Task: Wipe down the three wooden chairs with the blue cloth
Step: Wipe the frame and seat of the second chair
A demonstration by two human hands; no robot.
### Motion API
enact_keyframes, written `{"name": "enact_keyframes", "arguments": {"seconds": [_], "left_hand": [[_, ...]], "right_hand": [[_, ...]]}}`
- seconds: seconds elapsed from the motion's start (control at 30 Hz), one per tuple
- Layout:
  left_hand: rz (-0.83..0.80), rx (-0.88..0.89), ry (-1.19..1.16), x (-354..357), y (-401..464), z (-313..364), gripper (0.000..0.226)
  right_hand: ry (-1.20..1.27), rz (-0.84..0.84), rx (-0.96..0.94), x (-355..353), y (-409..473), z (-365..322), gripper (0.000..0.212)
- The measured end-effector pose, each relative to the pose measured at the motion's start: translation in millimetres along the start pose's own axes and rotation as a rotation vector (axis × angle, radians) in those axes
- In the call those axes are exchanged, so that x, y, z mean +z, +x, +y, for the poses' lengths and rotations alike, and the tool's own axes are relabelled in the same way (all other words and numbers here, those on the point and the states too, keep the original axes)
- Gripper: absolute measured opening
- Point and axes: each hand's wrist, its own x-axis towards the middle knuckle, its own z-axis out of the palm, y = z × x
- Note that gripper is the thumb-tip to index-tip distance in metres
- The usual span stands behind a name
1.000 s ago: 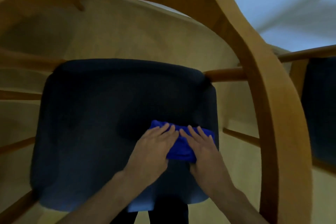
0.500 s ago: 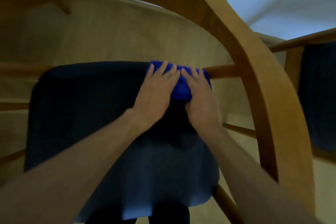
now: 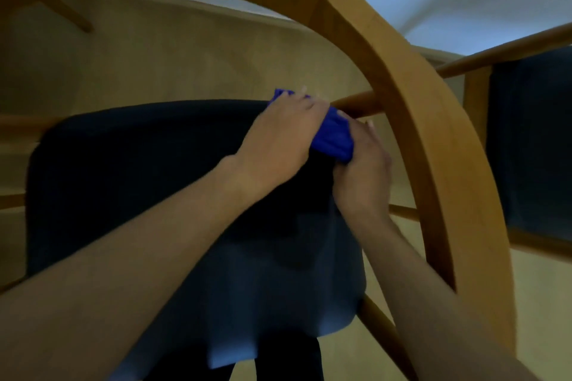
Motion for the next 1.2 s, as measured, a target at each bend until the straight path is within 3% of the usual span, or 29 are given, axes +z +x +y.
{"name": "enact_keyframes", "arguments": {"seconds": [0.13,0.23,0.3,0.4,0.43,0.5,0.57,0.63,0.7,0.77,0.93,1.07,1.2], "left_hand": [[-0.071,-0.078,0.064,27,2,-15,0.065],[-0.057,0.010,0.051,50,-58,-5,0.055],[-0.156,0.036,-0.030,58,-109,14,0.057],[-0.444,-0.036,-0.099,60,-153,36,0.059],[-0.470,-0.029,-0.130,57,-155,36,0.065],[-0.362,0.046,-0.144,51,-138,30,0.071],[-0.200,-0.009,-0.090,46,-103,19,0.069],[-0.080,-0.074,-0.009,35,-56,7,0.064],[-0.013,-0.119,0.021,28,-14,-4,0.060],[-0.043,-0.100,0.068,33,-3,-12,0.060],[-0.016,0.062,-0.032,73,-104,-6,0.058],[-0.189,0.130,-0.026,91,-201,14,0.056],[-0.322,0.167,0.008,84,-226,17,0.071]], "right_hand": [[-0.063,-0.048,-0.011,28,9,9,0.069],[-0.119,-0.095,-0.013,22,-57,18,0.075],[-0.209,-0.299,0.039,8,-106,21,0.080],[-0.318,-0.683,0.169,-6,-141,29,0.078],[-0.297,-0.714,0.166,-11,-141,29,0.076],[-0.148,-0.487,0.084,-16,-131,26,0.072],[-0.033,-0.180,0.055,-16,-102,12,0.066],[0.025,-0.008,-0.006,-6,-55,4,0.050],[0.005,-0.003,-0.022,8,-6,3,0.045],[-0.072,-0.069,-0.020,24,9,10,0.053],[-0.154,-0.161,0.066,31,-108,23,0.073],[-0.191,-0.299,0.079,29,-211,26,0.078],[-0.172,-0.445,0.103,20,-231,27,0.075]]}}
